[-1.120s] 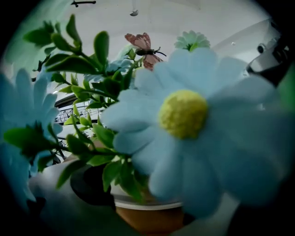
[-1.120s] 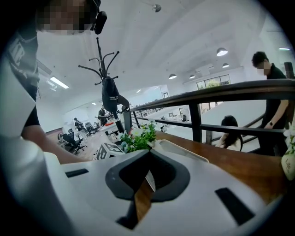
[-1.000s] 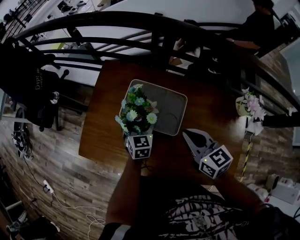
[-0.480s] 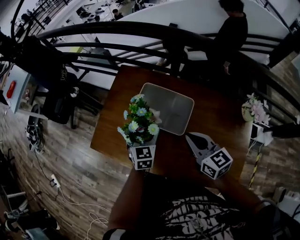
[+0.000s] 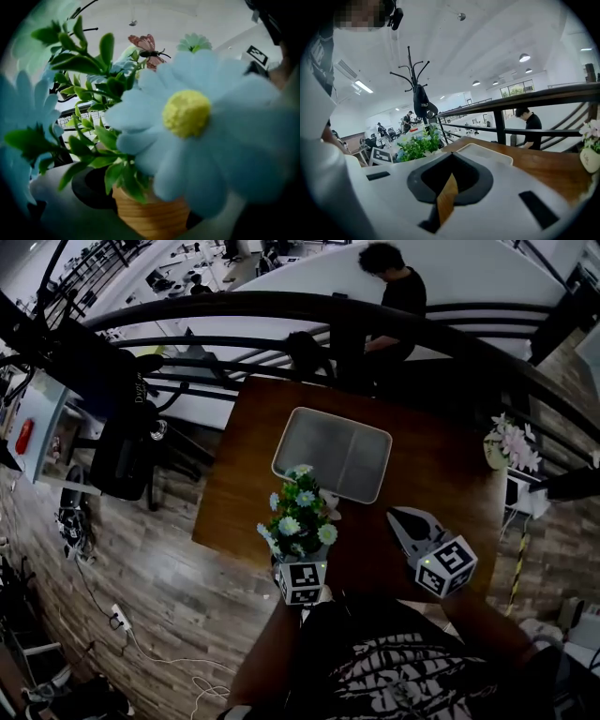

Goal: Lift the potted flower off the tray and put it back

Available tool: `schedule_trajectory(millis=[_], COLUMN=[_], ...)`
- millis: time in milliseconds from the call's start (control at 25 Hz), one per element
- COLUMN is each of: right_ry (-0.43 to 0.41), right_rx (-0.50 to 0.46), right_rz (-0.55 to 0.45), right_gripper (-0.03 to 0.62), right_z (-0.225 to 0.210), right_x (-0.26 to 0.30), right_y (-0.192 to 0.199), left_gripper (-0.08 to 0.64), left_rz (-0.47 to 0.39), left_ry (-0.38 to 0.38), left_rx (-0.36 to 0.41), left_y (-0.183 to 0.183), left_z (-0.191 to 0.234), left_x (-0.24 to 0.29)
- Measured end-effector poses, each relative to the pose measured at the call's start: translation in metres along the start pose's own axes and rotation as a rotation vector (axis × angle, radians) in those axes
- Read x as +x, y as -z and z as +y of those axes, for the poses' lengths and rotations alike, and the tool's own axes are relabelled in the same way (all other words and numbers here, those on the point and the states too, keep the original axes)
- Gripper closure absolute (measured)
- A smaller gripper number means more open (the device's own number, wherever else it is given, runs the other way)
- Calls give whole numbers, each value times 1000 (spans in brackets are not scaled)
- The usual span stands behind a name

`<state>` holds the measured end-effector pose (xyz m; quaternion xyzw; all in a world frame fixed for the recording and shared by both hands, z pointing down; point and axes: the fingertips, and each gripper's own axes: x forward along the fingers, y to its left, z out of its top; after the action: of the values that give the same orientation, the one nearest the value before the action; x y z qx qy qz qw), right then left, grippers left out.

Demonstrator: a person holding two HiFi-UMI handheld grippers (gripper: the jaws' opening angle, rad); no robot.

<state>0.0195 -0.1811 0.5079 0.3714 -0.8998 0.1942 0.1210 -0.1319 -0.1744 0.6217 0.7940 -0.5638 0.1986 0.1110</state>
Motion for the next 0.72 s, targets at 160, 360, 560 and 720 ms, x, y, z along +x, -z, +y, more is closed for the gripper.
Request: schedule_trajectory(millis=[160, 360, 560, 720], right_ry=[25, 29, 54, 89], right_rx=[5, 3, -11, -12], right_rz=[4, 32, 51, 49], right_gripper=[595, 595, 595, 595], right_z=[18, 53, 64, 58], right_x=[-5, -14, -25, -40], right_y=[13, 33, 46, 52], left_gripper=[87, 87, 87, 87], left_rz=[14, 49, 82, 104], left_ry=[60, 104, 101, 106], left_rx=[17, 32, 2, -5], left_y=[27, 63, 93, 107], left_z=[-13, -25, -19, -24], left_x=[-8, -14, -7, 0])
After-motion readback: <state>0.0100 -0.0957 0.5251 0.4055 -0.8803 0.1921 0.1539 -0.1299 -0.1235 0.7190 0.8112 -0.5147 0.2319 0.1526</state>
